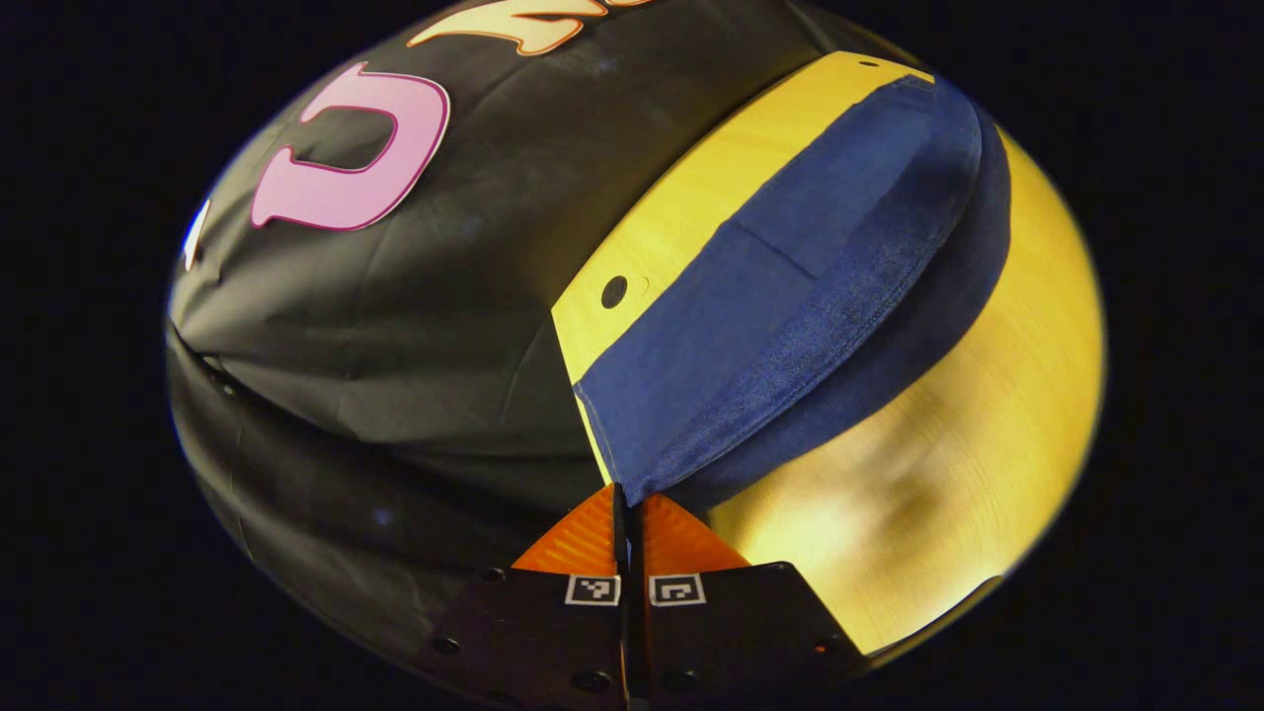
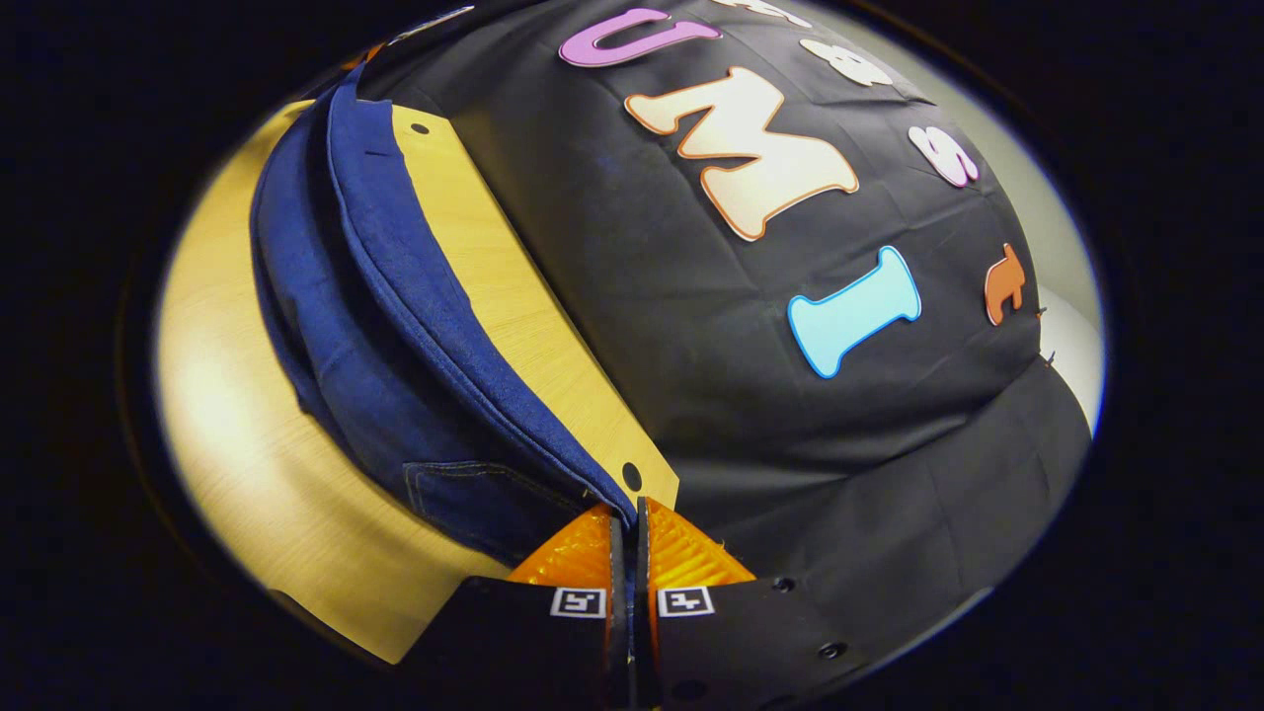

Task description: Grasp the waist and the cuffs of the jeans and fold them to make the two legs overlap; first hold the waist and fold one-third of the jeans toward the cuffs, then hold the cuffs and fold the remaining one-third in the same direction to finish folding.

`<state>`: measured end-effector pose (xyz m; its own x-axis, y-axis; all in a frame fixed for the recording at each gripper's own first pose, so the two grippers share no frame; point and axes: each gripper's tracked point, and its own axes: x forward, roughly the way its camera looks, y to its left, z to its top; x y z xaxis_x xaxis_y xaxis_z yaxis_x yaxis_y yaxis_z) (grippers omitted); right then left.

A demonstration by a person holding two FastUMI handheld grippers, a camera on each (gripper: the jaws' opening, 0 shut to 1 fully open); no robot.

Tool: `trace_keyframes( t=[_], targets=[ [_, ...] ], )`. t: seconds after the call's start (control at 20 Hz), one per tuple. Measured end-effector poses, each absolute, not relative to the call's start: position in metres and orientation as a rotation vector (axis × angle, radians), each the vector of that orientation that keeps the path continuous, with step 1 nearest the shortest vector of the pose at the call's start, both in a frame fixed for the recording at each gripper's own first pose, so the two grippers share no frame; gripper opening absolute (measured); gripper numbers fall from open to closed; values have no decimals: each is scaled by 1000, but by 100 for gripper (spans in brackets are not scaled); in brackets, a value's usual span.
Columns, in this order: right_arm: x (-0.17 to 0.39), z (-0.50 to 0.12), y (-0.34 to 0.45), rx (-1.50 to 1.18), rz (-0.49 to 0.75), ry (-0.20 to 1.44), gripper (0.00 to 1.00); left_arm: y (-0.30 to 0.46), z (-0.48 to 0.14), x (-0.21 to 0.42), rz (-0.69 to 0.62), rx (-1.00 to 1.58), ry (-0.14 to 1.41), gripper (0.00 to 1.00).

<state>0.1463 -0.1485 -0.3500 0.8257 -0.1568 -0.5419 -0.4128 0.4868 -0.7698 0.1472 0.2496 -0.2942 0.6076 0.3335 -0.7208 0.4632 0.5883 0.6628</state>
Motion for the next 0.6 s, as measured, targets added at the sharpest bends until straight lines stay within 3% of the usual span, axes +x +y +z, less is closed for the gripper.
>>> trace_keyframes(
  t=[0.35, 0.6],
  targets=[
    [201, -388, -140, -1032, 99, 670, 5, 250, -349, 248, -202, 908, 973, 0],
    [231, -432, -137, -1039, 51, 718, 5, 252, -398, 283, -267, 813, 1027, 0]
  ],
)
